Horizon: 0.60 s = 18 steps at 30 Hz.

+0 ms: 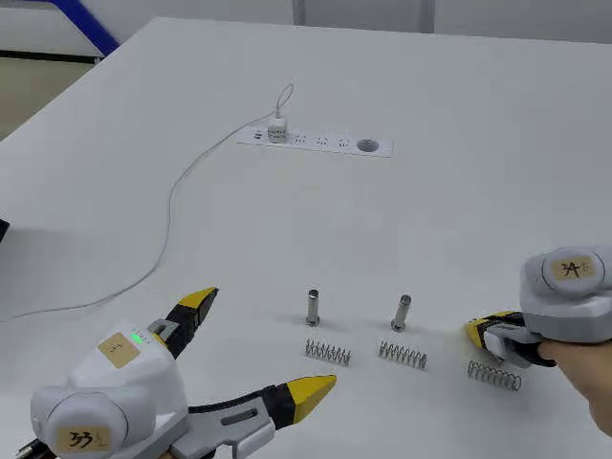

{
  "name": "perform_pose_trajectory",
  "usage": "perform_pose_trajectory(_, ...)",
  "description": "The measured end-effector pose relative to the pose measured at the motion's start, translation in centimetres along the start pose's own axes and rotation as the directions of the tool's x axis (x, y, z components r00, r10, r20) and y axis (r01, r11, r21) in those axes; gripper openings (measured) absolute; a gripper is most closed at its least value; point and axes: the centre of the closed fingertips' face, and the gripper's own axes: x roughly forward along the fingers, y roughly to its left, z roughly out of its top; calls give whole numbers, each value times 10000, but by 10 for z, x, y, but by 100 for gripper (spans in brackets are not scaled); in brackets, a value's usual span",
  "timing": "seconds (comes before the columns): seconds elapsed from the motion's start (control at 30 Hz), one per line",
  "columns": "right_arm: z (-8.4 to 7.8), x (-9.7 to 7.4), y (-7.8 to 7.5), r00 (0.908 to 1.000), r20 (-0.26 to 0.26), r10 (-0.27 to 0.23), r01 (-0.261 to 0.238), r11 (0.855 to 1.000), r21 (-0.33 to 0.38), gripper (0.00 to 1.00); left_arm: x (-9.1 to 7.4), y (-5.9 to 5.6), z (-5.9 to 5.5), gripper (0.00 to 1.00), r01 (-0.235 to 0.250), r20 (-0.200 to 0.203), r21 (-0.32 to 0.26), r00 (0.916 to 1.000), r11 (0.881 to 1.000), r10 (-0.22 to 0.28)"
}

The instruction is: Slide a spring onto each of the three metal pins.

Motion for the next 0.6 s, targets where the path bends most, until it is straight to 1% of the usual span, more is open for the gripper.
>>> perform_pose_trajectory(0.07, 0, -3, -2, 10000, 60, 3, -3, 10000, 33, 9, 0, -1, 0, 100, 37, -30, 11, 10000, 10000, -37)
perform_pose_trajectory(0.13, 1, -6, -1, 9998, 161, 102, -100, 9999, -123, 9, 0, -1, -1, 100, 56, -64, 37, 10000, 10000, -56)
perform_pose_trajectory(0.2, 4, -10, -2, 9994, 335, 86, -79, 9998, -203, 9, 0, -2, -2, 100, 92, -92, 50, 9999, 9999, -91)
perform_pose_trajectory(0.3, 7, -14, -4, 9986, 513, 101, -105, 9999, 83, 9, 1, -3, -4, 100, 163, -200, 51, 9997, 9999, -162)
perform_pose_trajectory(0.37, 10, -18, -4, 9970, 764, 123, -140, 9996, 226, 9, 2, -3, -6, 100, 176, -271, 89, 9995, 9998, -173)
perform_pose_trajectory(0.6, 13, -22, -7, 9938, 1097, 154, -179, 9996, 223, 9, 1, -2, -7, 100, 144, -310, 84, 9994, 9999, -141)
